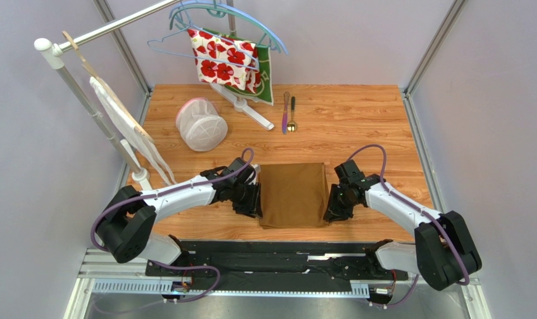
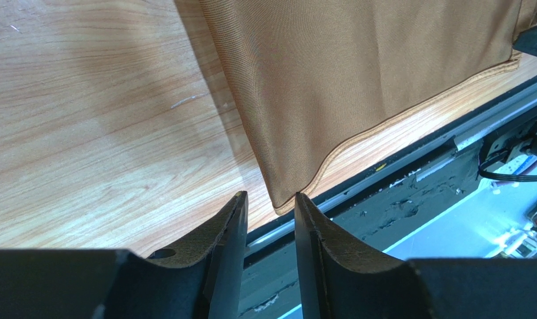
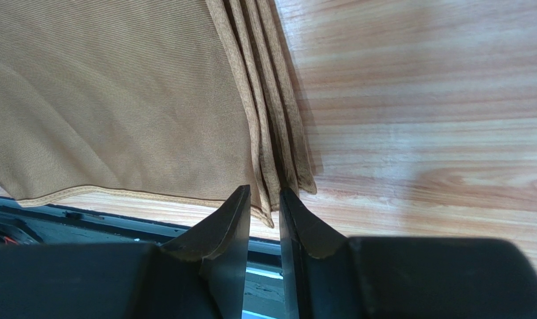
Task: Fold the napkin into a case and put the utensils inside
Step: Smooth out the square-folded napkin at the center of the board.
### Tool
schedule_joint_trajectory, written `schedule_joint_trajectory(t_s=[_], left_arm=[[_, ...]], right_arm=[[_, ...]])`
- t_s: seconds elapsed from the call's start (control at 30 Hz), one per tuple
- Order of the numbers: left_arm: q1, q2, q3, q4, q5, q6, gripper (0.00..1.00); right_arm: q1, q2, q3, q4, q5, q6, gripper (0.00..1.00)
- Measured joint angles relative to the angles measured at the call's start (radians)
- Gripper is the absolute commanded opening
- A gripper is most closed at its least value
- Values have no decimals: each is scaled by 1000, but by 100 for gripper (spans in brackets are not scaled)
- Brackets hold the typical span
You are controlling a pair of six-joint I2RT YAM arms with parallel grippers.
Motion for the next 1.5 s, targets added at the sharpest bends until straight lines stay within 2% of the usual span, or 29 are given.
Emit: schedule_joint_trajectory(t_s=[0.27,0.53,0.67,0.8,1.0,1.37,1.43,1.5], left_arm=[[3,12,-1,9,5,-1,42],[5,68,-10,64,36,-18,43],[5,100,-13,90,51,-28,36],[5,106,-13,107,65,-38,17],[5,106,-9,108,73,-41,10],[5,134,-8,149,107,-50,8],[5,155,-12,166,118,-55,11],[5,167,-16,174,126,-60,17]], right_arm=[[10,43,-9,29,-3,0,26],[18,53,-6,31,0,-2,10],[23,48,8,14,10,-3,3],[23,28,33,-11,18,-5,0],[23,20,88,-65,37,-16,0],[23,83,125,-98,103,-37,0],[23,100,120,-93,111,-37,0],[23,110,113,-90,116,-37,1]])
